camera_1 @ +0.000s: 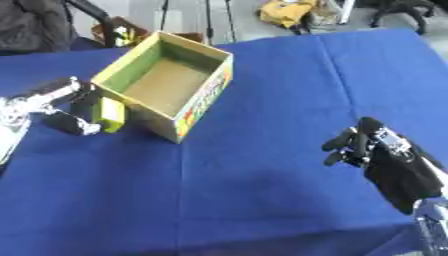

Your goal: Pick up objects on the table and place them in the box.

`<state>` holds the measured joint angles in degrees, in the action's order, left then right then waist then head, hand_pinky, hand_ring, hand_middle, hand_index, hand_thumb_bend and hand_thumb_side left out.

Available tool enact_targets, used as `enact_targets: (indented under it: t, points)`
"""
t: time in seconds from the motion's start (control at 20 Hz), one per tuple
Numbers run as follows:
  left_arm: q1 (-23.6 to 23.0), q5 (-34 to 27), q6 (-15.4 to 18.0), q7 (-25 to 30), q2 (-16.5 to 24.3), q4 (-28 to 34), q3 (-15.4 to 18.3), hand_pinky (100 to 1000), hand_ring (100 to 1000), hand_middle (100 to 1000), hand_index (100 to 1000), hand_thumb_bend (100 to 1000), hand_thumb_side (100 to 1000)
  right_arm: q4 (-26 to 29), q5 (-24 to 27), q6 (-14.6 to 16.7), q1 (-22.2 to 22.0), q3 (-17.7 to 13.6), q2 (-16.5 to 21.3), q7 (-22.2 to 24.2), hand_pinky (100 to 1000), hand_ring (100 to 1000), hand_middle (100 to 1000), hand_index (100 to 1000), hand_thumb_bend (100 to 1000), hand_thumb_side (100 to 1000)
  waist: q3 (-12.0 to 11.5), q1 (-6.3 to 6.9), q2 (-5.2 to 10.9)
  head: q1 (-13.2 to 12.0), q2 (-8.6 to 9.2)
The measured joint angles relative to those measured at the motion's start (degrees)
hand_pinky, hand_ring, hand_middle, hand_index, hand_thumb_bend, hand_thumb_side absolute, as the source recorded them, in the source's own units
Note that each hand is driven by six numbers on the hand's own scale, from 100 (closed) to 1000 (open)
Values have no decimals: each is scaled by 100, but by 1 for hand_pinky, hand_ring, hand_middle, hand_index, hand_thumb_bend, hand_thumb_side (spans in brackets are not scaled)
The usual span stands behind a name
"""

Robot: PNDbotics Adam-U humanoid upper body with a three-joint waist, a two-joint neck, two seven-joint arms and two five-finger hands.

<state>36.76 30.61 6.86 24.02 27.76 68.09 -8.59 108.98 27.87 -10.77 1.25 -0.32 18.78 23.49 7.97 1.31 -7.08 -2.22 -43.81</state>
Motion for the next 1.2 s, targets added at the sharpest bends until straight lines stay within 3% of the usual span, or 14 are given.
enact_targets:
  t: [0.7, 1.2]
  points:
    - [520, -487, -425, -662, 50, 339, 189, 329, 335, 329, 431, 100, 205, 0, 17, 8, -2, 9, 0, 21, 576, 657, 483, 384, 100, 612, 111, -1, 4, -28, 0]
    - [1106, 185, -457, -1325, -163, -435, 168, 381, 379, 372, 474, 157, 195, -1, 14, -20, 31, 78, 0, 89, 576, 657, 483, 383, 100, 612, 387, 37, -43, -158, 0]
